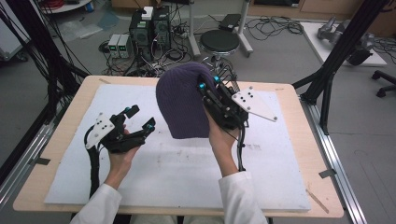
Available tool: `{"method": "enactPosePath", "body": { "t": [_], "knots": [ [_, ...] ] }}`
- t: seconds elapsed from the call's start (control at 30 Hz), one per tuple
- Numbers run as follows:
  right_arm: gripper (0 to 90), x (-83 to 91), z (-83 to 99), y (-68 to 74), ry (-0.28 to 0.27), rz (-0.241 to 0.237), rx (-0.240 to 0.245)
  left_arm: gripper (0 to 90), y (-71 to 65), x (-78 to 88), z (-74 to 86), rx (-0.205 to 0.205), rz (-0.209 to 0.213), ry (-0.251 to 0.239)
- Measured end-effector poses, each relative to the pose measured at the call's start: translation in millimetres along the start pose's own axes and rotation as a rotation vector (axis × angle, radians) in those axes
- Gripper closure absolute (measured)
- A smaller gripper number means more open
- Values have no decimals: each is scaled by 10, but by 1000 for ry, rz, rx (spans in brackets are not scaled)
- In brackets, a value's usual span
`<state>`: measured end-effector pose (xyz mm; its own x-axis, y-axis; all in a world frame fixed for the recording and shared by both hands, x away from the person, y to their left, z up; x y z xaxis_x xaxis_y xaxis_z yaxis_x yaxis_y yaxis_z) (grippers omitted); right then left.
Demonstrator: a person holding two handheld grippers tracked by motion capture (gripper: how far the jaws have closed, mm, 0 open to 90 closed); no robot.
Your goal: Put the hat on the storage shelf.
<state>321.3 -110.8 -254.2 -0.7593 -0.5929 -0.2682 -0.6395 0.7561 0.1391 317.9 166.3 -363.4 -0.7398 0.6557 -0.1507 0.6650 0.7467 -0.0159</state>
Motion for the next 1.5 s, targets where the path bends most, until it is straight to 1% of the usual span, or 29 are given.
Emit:
{"method": "enactPosePath", "body": {
  "t": [0.13, 0.17, 0.3, 0.43, 0.47, 0.5, 0.53, 0.57, 0.63, 0.7, 0.73, 0.77, 0.8, 0.83, 0.9, 0.97, 1.0, 1.03, 1.07, 1.13, 1.17, 1.2, 1.27, 1.3, 1.33, 1.37, 1.43, 1.47, 1.5],
  "knots": [
    [750, -32, 7, 59, 3, -24, 2, 231, -77, -82, 40, 17, 42, 15],
    [750, -40, 13, 97, 9, -42, 4, 232, -95, -99, 52, 21, 53, 22],
    [750, -43, 20, 130, 10, -58, -2, 233, -144, -144, 79, 45, 89, 25],
    [750, -54, 31, 164, 12, -76, -14, 286, -225, -198, 106, 49, 129, 37],
    [749, -57, 34, 170, 15, -77, -12, 312, -246, -209, 113, 53, 137, 40],
    [749, -57, 36, 174, 18, -79, -9, 368, -259, -218, 117, 53, 148, 44],
    [749, -52, 37, 171, 25, -78, 0, 529, -268, -229, 121, 60, 151, 46],
    [749, -43, 36, 164, 27, -71, 8, 599, -271, -244, 122, 68, 150, 48],
    [749, -27, 30, 139, 32, -61, 23, 696, -257, -253, 120, 75, 142, 37],
    [747, -3, 20, 103, 43, -40, 48, 750, -229, -262, 116, 77, 118, 28],
    [747, 5, 16, 85, 52, -29, 65, 755, -209, -270, 116, 81, 102, 29],
    [747, 5, 16, 85, 52, -29, 65, 755, -179, -292, 115, 93, 87, 37],
    [747, 15, 17, 64, 62, -12, 90, 764, -162, -309, 112, 100, 90, 46],
    [747, 18, 20, 54, 66, -4, 101, 772, -150, -331, 106, 102, 90, 53],
    [748, 39, 20, 13, 73, 18, 112, 793, -150, -378, 90, 89, 91, 62],
    [748, 48, 12, -1, 72, 25, 124, 796, -164, -429, 62, 72, 106, 66],
    [748, 74, -14, -37, 68, 40, 134, 801, -166, -438, 57, 71, 110, 67],
    [748, 74, -14, -37, 68, 40, 134, 802, -171, -460, 42, 70, 119, 68],
    [748, 106, -42, -85, 66, 60, 134, 804, -181, -483, 29, 71, 126, 66],
    [748, 122, -55, -111, 65, 69, 136, 806, -203, -538, -2, 61, 138, 68],
    [748, 153, -92, -182, 60, 93, 142, 806, -218, -581, -19, 48, 144, 66],
    [748, 153, -92, -182, 60, 93, 142, 806, -228, -607, -27, 41, 146, 67],
    [748, 167, -124, -243, 61, 112, 142, 806, -248, -692, -49, 17, 150, 71],
    [748, 170, -145, -282, 59, 123, 145, 806, -258, -735, -64, 11, 152, 70],
    [748, 174, -192, -354, 57, 150, 155, 806, -264, -777, -81, 8, 154, 65],
    [748, 174, -192, -354, 57, 150, 155, 806, -274, -828, -108, 7, 157, 66],
    [748, 168, -244, -425, 54, 168, 169, 806, -286, -905, -157, -5, 167, 63],
    [748, 160, -294, -499, 49, 192, 172, 806, -291, -946, -182, -11, 173, 60],
    [748, 156, -319, -536, 47, 200, 167, 806, -293, -990, -207, -16, 181, 61]
  ]
}}
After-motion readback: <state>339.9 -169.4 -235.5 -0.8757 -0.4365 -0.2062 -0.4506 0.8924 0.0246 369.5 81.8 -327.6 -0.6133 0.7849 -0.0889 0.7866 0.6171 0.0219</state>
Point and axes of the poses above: each handheld gripper's, and its own axes: x roughly backward along the jaws, z roughly out of its underside, y roughly to its left, the point moved 2 cm from there along -x, roughly forward along the jaws, and after that the axes turned 4 degrees about -x, right-handed, at the moved point
